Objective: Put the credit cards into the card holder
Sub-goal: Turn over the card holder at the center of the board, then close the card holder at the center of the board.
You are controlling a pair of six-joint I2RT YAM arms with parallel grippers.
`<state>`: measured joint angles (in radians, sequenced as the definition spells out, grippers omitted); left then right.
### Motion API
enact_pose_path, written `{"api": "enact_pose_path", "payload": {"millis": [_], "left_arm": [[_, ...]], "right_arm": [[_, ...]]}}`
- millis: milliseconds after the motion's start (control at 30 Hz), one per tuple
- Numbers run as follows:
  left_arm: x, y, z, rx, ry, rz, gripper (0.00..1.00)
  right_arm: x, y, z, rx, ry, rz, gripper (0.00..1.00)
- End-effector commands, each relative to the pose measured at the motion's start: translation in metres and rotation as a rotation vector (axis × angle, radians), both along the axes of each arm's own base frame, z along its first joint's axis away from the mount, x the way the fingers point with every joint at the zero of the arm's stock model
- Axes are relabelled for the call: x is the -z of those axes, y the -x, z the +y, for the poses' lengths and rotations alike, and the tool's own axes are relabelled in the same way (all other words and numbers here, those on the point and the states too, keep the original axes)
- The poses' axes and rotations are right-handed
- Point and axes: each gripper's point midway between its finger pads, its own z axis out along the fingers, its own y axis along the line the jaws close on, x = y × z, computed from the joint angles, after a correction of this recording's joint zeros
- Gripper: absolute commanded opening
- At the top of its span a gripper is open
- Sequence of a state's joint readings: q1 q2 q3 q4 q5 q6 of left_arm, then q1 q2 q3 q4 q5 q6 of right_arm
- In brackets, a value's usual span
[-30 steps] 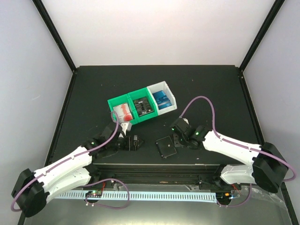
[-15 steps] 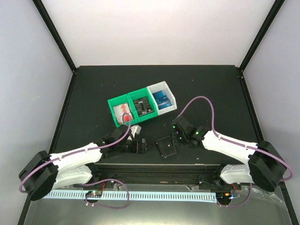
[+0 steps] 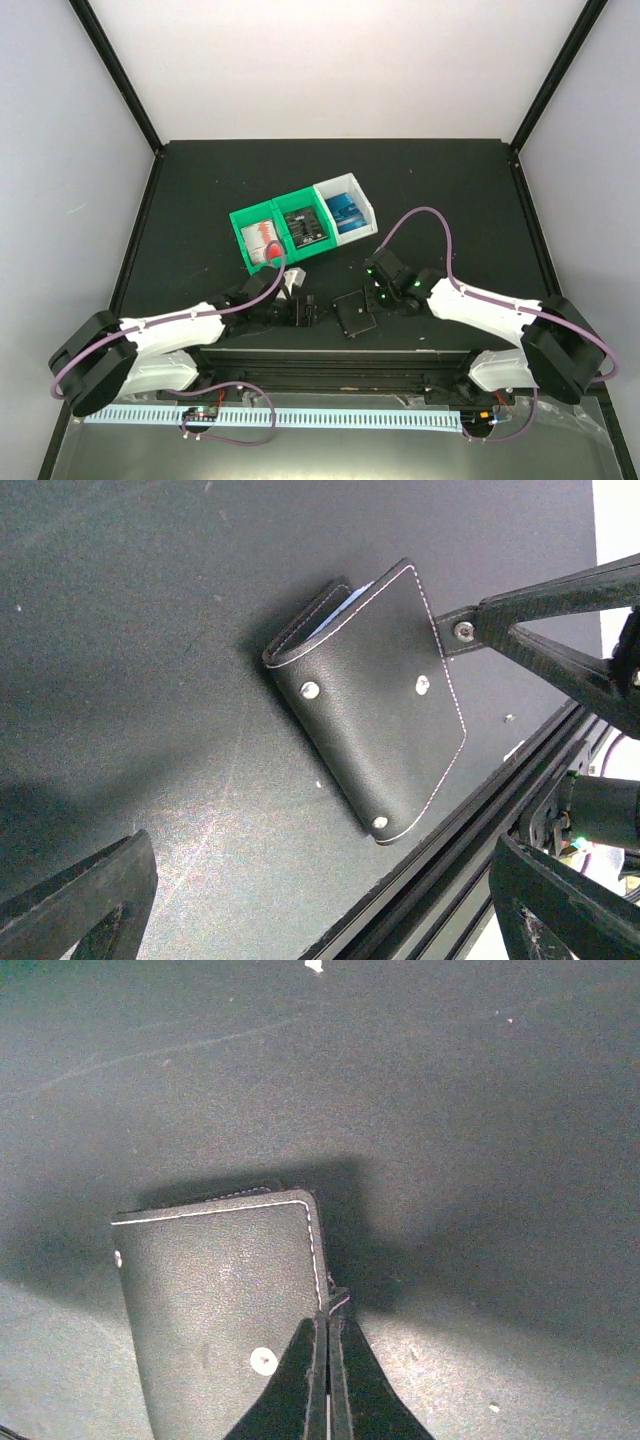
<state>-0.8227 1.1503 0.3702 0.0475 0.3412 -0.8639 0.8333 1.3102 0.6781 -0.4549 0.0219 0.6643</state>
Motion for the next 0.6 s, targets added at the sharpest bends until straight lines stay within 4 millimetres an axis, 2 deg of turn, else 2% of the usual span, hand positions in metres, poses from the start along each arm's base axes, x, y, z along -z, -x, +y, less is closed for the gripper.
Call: {"api": "enact_pose_path", "payload": {"millis": [0,233,433,567], "left_arm": [[0.003,0.001,-0.005,-0.009,0.010,0.031,0.92],[0.012,-0.001,-0.015,-0.037,0.021,0.105,0.80],[0.026,-0.009,-0.011,-0.087,-0.026,0.109,0.71],[0.026,-0.006,-0.021,-0.058,0.009,0.132,0.65]], "right_arm": [[0.002,-0.001,0.001,0.000,-0.015,0.001,0.01],[-0.001,0.005,0.012,-0.075,-0.072,-0.004,0.01],[-0.006,0.012,0.022,-0.152,-0.133,-0.014,0.01],[-0.003,0.017,0.029,-0.185,-0.166,0.012,0.01]]}}
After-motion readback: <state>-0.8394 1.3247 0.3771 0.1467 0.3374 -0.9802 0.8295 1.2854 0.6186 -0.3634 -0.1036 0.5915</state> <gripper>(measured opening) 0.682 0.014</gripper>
